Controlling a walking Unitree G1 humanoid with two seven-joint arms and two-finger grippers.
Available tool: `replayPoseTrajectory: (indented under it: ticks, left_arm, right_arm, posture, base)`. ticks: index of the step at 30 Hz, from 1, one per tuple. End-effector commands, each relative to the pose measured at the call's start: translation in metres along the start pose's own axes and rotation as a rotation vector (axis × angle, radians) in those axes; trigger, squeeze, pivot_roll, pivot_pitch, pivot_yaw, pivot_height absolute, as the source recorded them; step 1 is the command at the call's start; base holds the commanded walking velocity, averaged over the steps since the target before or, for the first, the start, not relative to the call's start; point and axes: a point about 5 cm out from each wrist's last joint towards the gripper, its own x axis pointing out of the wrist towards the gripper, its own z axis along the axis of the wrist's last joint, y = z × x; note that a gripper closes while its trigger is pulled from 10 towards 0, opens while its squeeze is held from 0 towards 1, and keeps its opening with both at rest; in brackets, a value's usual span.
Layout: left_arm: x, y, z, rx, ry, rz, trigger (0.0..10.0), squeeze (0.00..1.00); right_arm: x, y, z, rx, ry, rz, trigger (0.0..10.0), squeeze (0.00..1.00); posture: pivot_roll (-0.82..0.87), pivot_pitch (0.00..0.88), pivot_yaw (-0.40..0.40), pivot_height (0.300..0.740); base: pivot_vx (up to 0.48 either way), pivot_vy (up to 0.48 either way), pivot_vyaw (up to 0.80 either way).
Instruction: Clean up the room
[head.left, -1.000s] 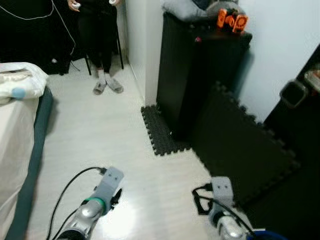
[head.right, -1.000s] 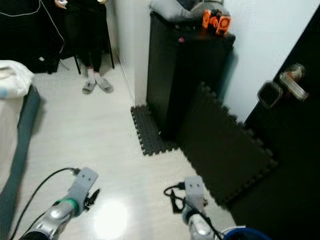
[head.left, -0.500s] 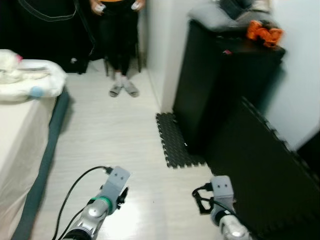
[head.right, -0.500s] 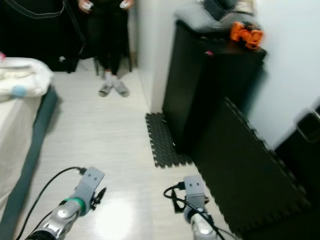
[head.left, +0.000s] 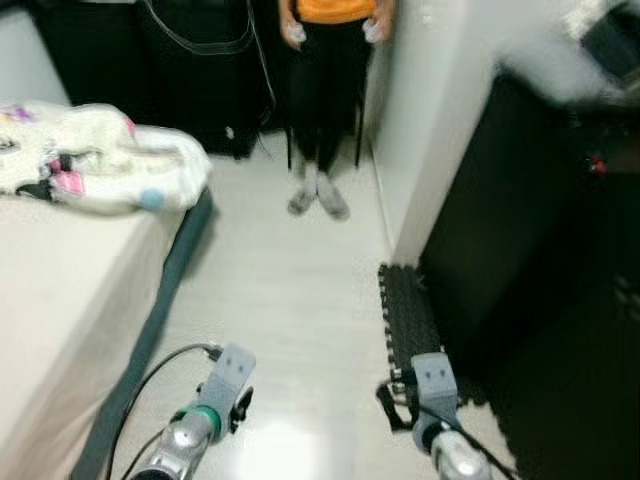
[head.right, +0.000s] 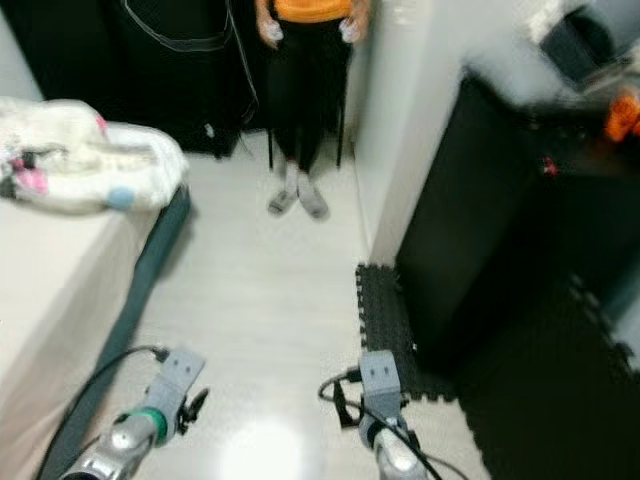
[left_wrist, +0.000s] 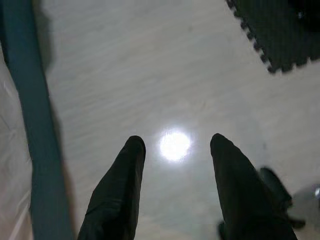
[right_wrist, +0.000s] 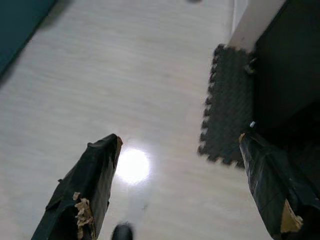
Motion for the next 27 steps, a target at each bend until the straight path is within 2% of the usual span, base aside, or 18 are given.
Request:
replayPoseTrajectory:
  ticks: [1,14,27]
  left_arm:
    - [-0.0024,0.0025,-0.0069,0.016,0.023,0.000,10.0,0.00]
    - [-0.0019,0.0011,-0.0060,0.016,0.020,-0.007,10.0,0.00]
    - [-0.0016,-0.0002,-0.0054,0.018,0.020,-0.011,10.0,0.00]
  right_arm:
    - [-0.0039,0.0017,-0.0079,0.031,0.024,-0.004,10.0,0.00]
    - [-0.0047,-0.0008,-0.0087,0.061,0.023,-0.018,10.0,0.00]
    - [-0.0051,-0.0019,-0.0093,0.070,0.025,-0.021,10.0,0.00]
  posture:
    - [0.03,0.006,0.021,0.734]
    - [0.02,0.012,0.024,0.734]
    - [0.02,0.015,0.024,0.734]
  base:
    - [0.428,0.000,0.00]
    - [0.428,0.000,0.00]
    - [0.428,0.000,-0.80]
